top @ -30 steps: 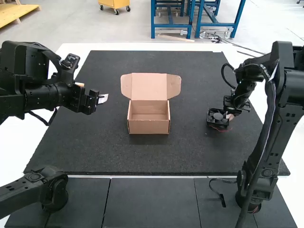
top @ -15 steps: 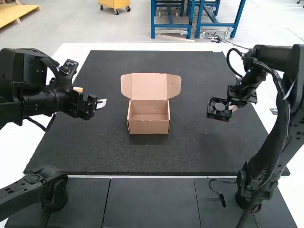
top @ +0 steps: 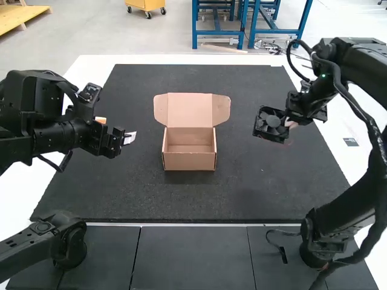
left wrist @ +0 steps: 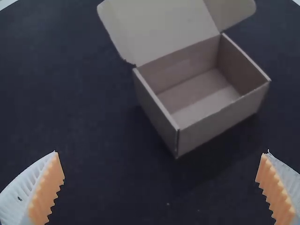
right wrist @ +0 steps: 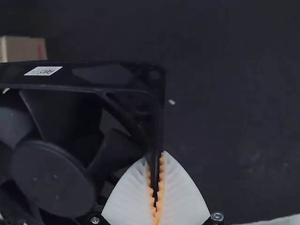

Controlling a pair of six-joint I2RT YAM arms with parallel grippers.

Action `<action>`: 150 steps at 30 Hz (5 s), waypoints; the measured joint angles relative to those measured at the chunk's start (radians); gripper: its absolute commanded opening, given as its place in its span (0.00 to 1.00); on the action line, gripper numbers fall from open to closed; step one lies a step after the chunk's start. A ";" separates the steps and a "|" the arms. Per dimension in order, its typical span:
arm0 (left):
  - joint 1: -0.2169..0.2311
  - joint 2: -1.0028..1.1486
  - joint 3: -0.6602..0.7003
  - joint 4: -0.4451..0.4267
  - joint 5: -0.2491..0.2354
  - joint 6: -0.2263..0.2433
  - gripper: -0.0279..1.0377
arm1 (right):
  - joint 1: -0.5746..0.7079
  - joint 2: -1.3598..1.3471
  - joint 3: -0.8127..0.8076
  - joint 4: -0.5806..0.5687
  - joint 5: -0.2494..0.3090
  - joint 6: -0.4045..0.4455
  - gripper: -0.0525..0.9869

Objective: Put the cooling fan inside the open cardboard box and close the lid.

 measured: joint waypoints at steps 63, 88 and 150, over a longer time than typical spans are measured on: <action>0.000 -0.116 -0.012 -0.082 -0.034 0.000 0.94 | 0.659 0.475 0.287 0.124 0.076 0.343 0.04; 0.000 -0.116 -0.012 -0.104 -0.040 0.004 0.94 | 0.600 0.639 0.418 0.154 0.118 0.304 0.04; 0.000 -0.136 -0.012 -0.078 -0.041 0.004 0.94 | 0.607 0.807 0.539 0.179 0.055 0.263 0.77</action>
